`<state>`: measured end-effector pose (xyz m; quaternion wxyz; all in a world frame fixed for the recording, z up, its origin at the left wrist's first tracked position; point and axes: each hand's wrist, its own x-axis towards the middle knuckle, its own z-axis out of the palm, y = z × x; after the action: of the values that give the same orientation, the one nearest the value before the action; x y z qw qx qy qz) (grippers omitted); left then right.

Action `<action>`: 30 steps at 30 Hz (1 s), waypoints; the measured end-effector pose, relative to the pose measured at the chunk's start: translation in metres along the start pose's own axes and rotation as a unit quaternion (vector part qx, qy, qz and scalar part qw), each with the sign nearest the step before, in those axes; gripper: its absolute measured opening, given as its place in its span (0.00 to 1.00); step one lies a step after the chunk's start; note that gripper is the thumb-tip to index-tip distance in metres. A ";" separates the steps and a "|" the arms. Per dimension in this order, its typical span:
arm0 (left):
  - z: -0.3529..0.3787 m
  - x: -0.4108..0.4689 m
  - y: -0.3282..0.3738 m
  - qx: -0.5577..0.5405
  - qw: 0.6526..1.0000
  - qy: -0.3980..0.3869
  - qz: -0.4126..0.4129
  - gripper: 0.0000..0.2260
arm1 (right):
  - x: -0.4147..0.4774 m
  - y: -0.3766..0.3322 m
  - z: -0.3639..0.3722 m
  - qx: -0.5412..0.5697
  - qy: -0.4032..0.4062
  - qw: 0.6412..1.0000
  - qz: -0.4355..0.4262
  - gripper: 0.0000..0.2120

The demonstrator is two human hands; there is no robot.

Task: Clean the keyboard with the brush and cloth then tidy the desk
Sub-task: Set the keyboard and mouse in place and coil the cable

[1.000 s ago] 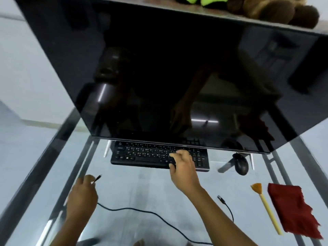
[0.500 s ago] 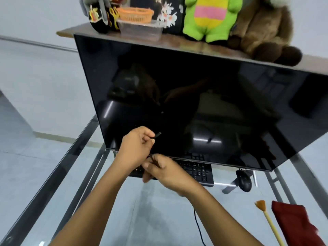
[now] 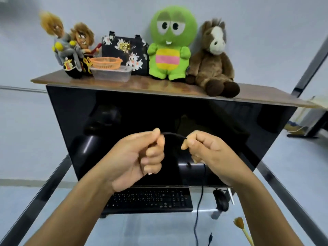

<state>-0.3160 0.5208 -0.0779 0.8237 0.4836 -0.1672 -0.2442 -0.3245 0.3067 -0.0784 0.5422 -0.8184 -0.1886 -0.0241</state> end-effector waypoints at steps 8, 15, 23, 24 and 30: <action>0.016 0.026 0.061 -0.371 0.878 0.172 0.248 0.12 | -0.018 0.007 0.015 -0.008 -0.043 0.998 0.037 0.13; -0.003 0.027 0.025 0.306 0.846 0.288 0.329 0.08 | -0.022 -0.014 0.021 -0.094 -0.054 0.994 0.000 0.11; 0.010 -0.018 -0.016 0.240 0.968 0.061 0.031 0.19 | 0.009 -0.030 0.002 -0.097 0.059 0.989 -0.092 0.04; 0.011 -0.022 -0.012 0.157 0.987 0.019 0.019 0.18 | 0.011 -0.030 0.000 -0.086 0.060 0.990 -0.092 0.04; 0.036 -0.020 0.027 -0.141 0.974 0.034 0.174 0.13 | 0.010 -0.007 0.012 -0.045 0.049 0.996 -0.059 0.10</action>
<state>-0.3446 0.5169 -0.0381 0.9188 0.3338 -0.1841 -0.1020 -0.3197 0.3223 -0.0750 0.5108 -0.8274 -0.2085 -0.1050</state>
